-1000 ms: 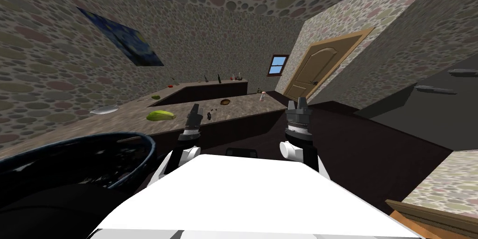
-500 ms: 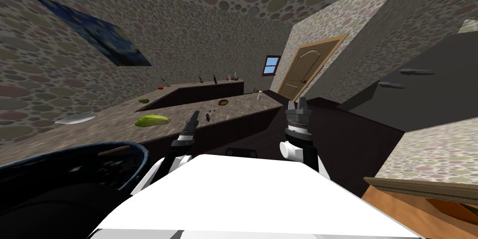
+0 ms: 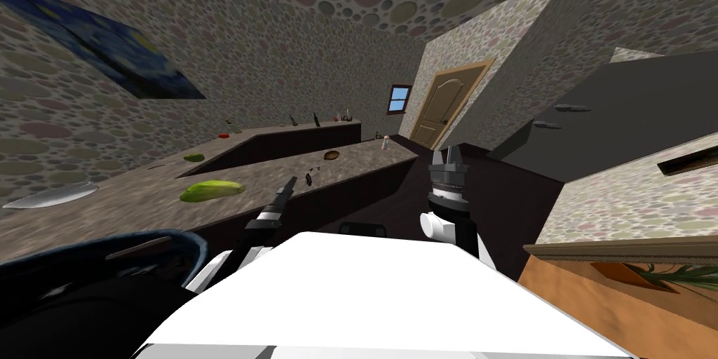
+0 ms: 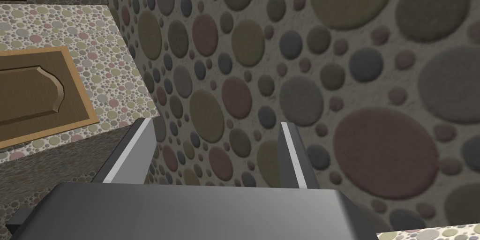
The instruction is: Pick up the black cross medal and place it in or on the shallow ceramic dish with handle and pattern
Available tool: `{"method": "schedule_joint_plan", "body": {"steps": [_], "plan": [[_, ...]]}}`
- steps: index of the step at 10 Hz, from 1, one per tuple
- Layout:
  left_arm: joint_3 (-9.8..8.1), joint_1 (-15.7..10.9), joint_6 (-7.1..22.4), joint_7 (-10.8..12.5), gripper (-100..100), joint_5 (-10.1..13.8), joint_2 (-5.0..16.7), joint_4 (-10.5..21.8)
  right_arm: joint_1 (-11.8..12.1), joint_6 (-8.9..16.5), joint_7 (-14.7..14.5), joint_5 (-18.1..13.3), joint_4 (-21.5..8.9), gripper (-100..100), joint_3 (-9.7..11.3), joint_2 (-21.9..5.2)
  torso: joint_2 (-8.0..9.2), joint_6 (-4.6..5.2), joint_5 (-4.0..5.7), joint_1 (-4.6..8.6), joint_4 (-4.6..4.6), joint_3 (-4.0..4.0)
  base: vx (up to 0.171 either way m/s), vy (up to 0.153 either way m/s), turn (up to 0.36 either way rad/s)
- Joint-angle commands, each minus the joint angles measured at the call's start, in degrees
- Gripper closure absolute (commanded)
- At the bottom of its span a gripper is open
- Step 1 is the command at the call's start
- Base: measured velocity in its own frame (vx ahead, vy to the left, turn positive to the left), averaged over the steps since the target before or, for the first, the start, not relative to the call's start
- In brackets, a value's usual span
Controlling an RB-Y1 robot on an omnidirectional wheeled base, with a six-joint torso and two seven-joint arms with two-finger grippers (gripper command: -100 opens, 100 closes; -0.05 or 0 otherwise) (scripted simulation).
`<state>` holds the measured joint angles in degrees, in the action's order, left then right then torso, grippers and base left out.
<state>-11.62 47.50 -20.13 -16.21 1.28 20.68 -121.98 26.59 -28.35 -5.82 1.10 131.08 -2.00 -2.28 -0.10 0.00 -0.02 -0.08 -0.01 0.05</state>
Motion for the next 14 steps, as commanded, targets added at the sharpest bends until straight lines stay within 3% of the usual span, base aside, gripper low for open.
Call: {"method": "schedule_joint_plan", "body": {"steps": [1,10,11,14], "plan": [[-1.04,1.89,1.84,-0.39,-100,-0.37,1.58,0.91,0.0,0.0,0.0,0.0,0.0,0,0.0,0.0,0.0,0.0,0.0,0.0,0.0,0.0,0.024,-0.005,-0.147],[-6.95,10.14,14.74,0.38,-100,-0.86,12.63,6.21,0.02,0.0,0.0,0.0,0.01,0,0.0,0.0,-0.4,-0.02,0.07,0.27,-0.09,0.24,0.075,-0.043,-0.119],[-6.95,10.14,14.85,0.38,-100,-0.86,12.63,6.21,0.02,0.0,0.0,0.0,0.01,0,0.0,0.01,-0.36,-0.01,0.06,0.3,-0.08,0.22,0.059,-0.044,-0.026],[-8.71,12.44,19.24,0.98,-100,-0.81,16.18,7.56,0.01,0.0,0.0,0.0,0.0,0,0.0,0.0,-0.33,-0.01,0.06,0.27,-0.07,0.19,0.09,-0.049,-0.093]]}}
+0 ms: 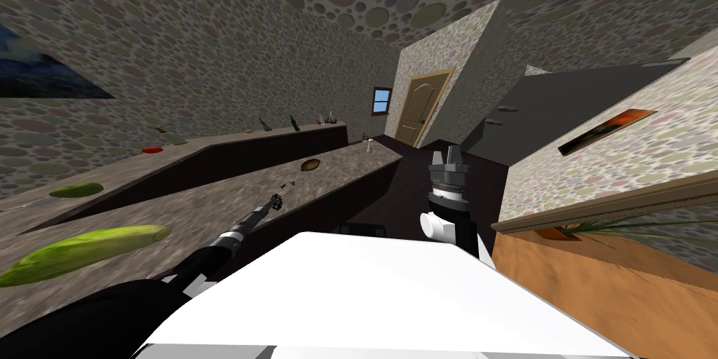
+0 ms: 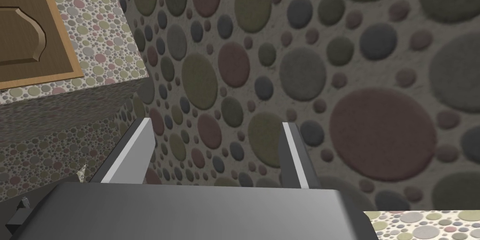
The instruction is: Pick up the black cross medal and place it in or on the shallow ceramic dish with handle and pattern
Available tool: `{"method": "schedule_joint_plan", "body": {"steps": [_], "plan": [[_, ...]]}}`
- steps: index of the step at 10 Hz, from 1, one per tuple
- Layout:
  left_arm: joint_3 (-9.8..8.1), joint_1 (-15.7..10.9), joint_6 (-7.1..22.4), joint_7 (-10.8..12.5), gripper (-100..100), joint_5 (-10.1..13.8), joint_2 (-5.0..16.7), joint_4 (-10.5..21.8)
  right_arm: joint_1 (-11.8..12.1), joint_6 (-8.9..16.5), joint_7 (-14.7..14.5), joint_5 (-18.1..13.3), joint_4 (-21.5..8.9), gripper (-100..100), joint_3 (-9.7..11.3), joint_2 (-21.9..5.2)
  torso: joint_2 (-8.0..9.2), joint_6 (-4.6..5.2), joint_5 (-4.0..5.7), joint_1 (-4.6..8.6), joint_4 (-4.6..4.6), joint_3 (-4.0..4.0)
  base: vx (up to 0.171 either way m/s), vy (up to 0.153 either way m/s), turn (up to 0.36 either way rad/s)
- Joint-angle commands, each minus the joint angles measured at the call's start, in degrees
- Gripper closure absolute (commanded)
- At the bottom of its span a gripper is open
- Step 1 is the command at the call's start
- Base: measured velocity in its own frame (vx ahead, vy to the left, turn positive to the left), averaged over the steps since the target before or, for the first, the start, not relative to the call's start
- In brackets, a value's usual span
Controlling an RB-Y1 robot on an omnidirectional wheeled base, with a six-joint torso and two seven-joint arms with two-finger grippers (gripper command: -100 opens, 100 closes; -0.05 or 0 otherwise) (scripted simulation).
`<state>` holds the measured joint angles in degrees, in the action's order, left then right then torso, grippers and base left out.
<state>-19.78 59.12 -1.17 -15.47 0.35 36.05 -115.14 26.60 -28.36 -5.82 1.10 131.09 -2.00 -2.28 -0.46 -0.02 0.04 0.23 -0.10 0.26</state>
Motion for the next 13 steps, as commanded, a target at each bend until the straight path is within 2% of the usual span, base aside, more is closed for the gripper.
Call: {"method": "schedule_joint_plan", "body": {"steps": [1,4,7,8,9,10,11,12,13], "plan": [[-1.08,1.5,1.6,0.42,-100,0.13,1.91,1.14,0.0,0.0,0.0,0.0,0.0,0,0.0,0.0,0.0,0.0,0.0,0.0,0.0,0.0,0.098,-0.055,-0.068],[-2.39,3.2,4.87,0.85,-100,0.14,4.73,2.15,0.0,0.0,0.0,0.0,0.0,0,0.0,0.0,0.05,-0.01,-0.01,-0.08,0.01,-0.03,0.089,-0.035,-0.073],[-3.46,4.58,7.38,1.13,-100,0.11,6.8,2.92,-0.01,0.0,0.0,0.0,0.0,0,0.0,0.0,0.3,-0.02,-0.02,-0.11,0.06,-0.17,0.022,-0.017,0.0],[-3.25,4.52,6.63,0.99,-100,0.05,6.1,2.47,-0.01,0.0,0.0,0.0,0.0,0,-0.01,0.0,0.37,-0.03,-0.03,-0.16,0.08,-0.21,0.0,0.0,0.0],[-3.31,4.59,6.83,1.03,0,0.06,6.17,2.49,-0.01,0.0,0.0,0.0,0.0,0,-0.01,0.0,0.41,-0.03,-0.04,-0.18,0.09,-0.23,0.0,0.0,0.0],[-2.81,3.33,6.51,0.9,-100,-0.29,5.8,4.08,-0.01,0.0,0.0,0.0,0.0,0,-0.01,0.0,0.42,-0.03,-0.04,-0.18,0.09,-0.24,-0.008,0.01,-0.029],[-2.49,2.49,6.31,0.82,-100,-0.53,5.56,5.15,-0.01,0.0,0.0,0.0,0.0,0,-0.01,-0.01,0.44,-0.02,-0.06,-0.23,0.1,-0.25,-0.01,0.013,-0.037],[-2.83,3.32,6.32,0.91,-100,-0.34,5.67,4.34,-0.01,0.0,0.0,0.0,0.0,0,-0.01,-0.01,0.45,-0.02,-0.06,-0.24,0.1,-0.26,0.0,0.0,0.0],[-2.8,3.25,6.27,0.9,100,-0.36,5.65,4.44,-0.01,0.0,0.0,0.0,0.0,0,-0.01,-0.01,0.44,-0.03,-0.05,-0.22,0.1,-0.26,0.0,0.0,0.0]]}}
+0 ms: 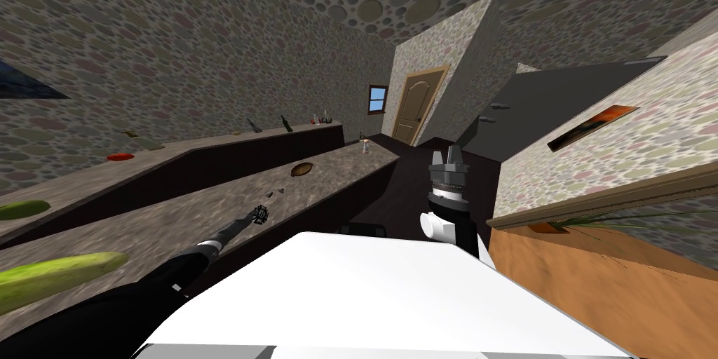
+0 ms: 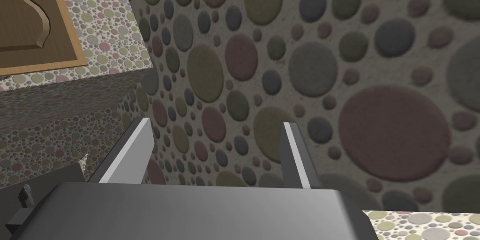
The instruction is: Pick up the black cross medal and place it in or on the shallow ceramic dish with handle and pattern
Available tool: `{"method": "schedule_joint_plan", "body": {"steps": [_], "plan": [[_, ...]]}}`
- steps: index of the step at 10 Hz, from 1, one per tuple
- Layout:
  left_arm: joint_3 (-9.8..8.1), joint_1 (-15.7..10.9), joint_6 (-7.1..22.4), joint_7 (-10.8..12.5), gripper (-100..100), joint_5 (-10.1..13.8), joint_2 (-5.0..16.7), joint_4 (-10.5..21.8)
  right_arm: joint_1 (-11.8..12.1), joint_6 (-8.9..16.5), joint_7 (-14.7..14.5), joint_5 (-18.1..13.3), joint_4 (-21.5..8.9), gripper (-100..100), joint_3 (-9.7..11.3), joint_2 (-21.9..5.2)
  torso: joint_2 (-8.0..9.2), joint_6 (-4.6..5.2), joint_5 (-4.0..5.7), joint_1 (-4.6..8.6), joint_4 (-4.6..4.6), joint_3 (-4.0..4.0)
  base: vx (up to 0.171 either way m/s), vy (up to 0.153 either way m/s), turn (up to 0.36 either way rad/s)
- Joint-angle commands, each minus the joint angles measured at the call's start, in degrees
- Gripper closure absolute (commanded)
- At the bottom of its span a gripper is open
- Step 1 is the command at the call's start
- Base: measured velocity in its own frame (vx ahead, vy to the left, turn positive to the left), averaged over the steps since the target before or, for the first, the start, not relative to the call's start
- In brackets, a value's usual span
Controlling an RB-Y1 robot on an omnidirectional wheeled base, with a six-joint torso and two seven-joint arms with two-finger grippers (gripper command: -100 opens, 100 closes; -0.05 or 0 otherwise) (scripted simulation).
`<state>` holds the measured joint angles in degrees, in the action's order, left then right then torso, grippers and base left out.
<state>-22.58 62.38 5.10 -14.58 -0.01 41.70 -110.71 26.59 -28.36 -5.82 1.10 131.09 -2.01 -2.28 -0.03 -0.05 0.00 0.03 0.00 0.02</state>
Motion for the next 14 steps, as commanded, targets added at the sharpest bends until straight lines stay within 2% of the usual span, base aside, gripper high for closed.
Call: {"method": "schedule_joint_plan", "body": {"steps": [1,4,5,6,7,8,9,13,14], "plan": [[0.0,0.0,0.0,0.0,100,0.0,0.0,0.0,0.0,0.0,0.0,0.0,0.0,0,0.0,0.0,0.0,0.0,0.0,0.0,0.0,0.0,0.001,-0.004,-0.021],[-0.04,-0.07,-0.14,0.0,100,0.0,0.04,-0.15,0.0,0.0,0.0,0.0,0.0,0,0.0,0.0,-0.02,-0.06,-0.16,-0.3,-0.04,0.03,0.0,-0.001,0.004],[-0.04,-0.07,-0.14,0.0,0,0.0,0.04,-0.15,0.0,0.0,0.0,0.0,0.0,0,0.0,0.0,-0.02,-0.06,-0.16,-0.31,-0.04,0.03,0.0,0.0,0.0],[-0.5,1.33,0.54,0.13,100,0.41,0.51,-1.94,0.0,0.0,0.0,0.0,0.0,0,0.0,0.0,-0.02,-0.06,-0.16,-0.31,-0.04,0.03,0.008,-0.004,0.062],[-0.29,0.72,0.08,0.05,100,0.22,0.29,-1.06,0.01,0.0,0.0,0.0,0.0,0,0.0,0.0,-0.03,-0.1,-0.13,-0.28,-0.05,0.03,0.005,-0.003,0.021],[-0.33,0.83,0.14,0.07,0,0.25,0.31,-1.18,0.0,0.0,0.0,0.0,0.0,0,0.0,0.0,-0.03,-0.07,-0.15,-0.29,-0.05,0.04,0.0,0.0,0.0],[-2.38,1.26,0.89,2.0,100,0.58,0.96,-1.92,0.0,0.0,0.0,0.0,0.0,0,0.0,0.0,-0.03,-0.07,-0.15,-0.3,-0.05,0.04,-0.016,-0.019,-0.042],[-5.88,2.19,2.44,5.11,100,1.4,2.23,-3.18,0.0,0.0,0.0,0.0,0.0,0,0.0,0.0,0.02,-0.05,-0.1,-0.19,-0.02,0.01,-0.014,-0.022,-0.055],[-7.87,2.73,3.45,6.87,100,1.97,2.98,-3.76,0.0,0.0,0.0,0.0,0.0,0,0.0,0.0,0.0,-0.04,-0.08,-0.2,-0.02,0.01,-0.013,-0.023,-0.126]]}}
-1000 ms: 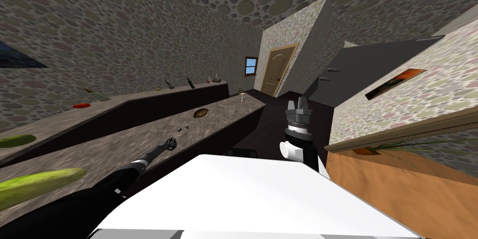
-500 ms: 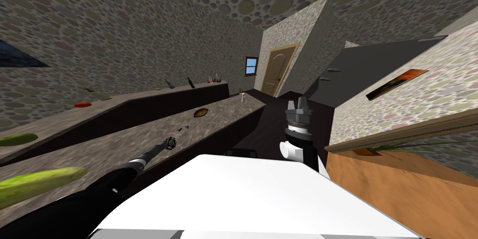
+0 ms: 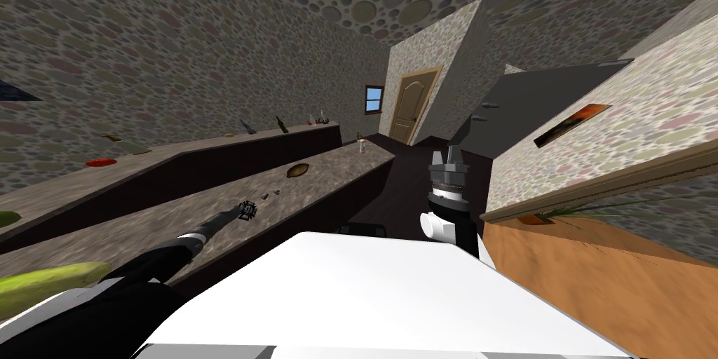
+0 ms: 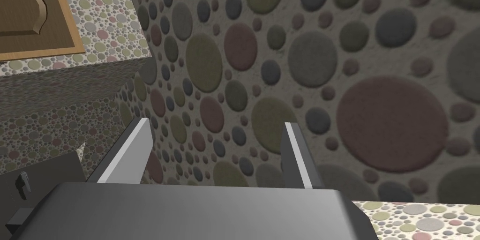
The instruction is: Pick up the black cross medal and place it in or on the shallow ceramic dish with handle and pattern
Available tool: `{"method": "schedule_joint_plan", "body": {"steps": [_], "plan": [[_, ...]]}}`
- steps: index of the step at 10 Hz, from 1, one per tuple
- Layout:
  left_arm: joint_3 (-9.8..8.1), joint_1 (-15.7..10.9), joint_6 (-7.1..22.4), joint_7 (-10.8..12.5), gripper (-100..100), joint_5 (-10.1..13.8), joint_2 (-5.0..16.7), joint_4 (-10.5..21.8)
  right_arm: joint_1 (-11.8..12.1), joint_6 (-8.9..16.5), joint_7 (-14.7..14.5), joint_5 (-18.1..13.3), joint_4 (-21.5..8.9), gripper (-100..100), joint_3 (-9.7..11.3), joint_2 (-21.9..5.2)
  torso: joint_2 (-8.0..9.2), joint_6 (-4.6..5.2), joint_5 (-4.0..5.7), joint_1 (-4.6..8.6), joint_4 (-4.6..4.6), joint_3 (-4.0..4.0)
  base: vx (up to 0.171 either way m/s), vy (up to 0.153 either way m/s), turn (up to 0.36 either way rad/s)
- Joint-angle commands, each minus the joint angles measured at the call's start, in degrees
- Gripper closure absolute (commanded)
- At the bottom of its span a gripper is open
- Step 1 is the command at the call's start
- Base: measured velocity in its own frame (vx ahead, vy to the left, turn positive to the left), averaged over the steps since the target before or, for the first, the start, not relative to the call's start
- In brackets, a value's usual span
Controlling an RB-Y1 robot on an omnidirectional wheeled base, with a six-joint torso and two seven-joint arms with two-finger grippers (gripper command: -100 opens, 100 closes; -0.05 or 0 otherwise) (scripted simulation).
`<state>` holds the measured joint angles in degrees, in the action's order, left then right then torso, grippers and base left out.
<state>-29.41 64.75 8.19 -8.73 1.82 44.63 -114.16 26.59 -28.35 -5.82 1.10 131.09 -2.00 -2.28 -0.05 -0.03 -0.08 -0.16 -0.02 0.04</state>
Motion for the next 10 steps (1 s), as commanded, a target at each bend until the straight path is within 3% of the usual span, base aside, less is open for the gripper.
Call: {"method": "schedule_joint_plan", "body": {"steps": [1,7,8,10], "plan": [[-2.06,0.65,0.92,1.91,100,0.46,0.44,-0.57,0.0,0.0,0.0,0.0,0.0,0,0.0,0.0,0.0,0.0,0.0,0.0,0.0,0.0,-0.013,-0.019,-0.1],[-8.1,2.48,5.11,6.95,100,3.18,3.0,-1.36,0.0,0.0,0.0,0.0,0.0,0,0.0,0.0,-0.03,-0.04,-0.04,-0.06,-0.01,0.01,-0.004,-0.012,-0.121],[-9.98,3.17,6.88,8.35,100,4.49,3.97,-1.3,0.0,0.0,0.0,0.0,0.0,0,0.0,0.0,-0.04,-0.02,-0.05,-0.07,-0.01,0.02,0.007,0.0,-0.284],[-11.73,3.91,8.8,9.53,100,5.96,5.0,-1.13,0.0,0.0,0.0,0.0,0.0,0,0.0,-0.01,-0.14,0.06,-0.06,-0.13,-0.03,0.08,0.012,0.013,-0.267]]}}
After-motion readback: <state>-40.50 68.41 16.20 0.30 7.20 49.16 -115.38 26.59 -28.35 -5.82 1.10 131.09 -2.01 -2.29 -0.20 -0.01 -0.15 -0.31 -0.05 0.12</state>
